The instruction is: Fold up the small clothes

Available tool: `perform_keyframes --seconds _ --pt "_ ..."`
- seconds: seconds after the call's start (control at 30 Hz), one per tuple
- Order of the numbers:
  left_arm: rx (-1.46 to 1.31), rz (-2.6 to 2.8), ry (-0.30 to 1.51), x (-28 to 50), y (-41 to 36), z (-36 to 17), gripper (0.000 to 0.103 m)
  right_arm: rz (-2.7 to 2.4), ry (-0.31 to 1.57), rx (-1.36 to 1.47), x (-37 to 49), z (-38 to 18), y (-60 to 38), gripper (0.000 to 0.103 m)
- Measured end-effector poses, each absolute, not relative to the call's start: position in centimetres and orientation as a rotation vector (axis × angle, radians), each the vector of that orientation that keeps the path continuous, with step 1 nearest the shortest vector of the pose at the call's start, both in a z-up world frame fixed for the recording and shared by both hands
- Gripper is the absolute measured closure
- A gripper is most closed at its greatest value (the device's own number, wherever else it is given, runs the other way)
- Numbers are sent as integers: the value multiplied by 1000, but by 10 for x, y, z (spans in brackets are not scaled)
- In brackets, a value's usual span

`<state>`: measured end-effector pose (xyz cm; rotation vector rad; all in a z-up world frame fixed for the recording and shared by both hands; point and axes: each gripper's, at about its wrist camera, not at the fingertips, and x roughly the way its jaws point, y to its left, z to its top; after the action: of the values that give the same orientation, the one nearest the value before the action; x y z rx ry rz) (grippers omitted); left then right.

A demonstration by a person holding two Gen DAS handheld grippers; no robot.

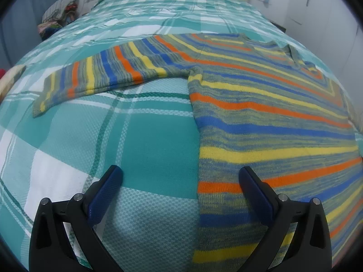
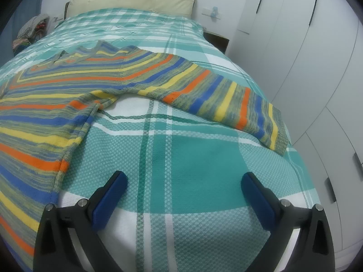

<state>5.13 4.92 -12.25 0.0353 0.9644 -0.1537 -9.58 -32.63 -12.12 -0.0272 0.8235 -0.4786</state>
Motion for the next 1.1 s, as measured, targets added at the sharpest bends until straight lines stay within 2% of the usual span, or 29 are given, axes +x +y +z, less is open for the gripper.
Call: perform_keyframes --seconds 1.1 --pt "28 -157 962 50 49 -123 0 -477 824 -28 -95 -121 -327 2"
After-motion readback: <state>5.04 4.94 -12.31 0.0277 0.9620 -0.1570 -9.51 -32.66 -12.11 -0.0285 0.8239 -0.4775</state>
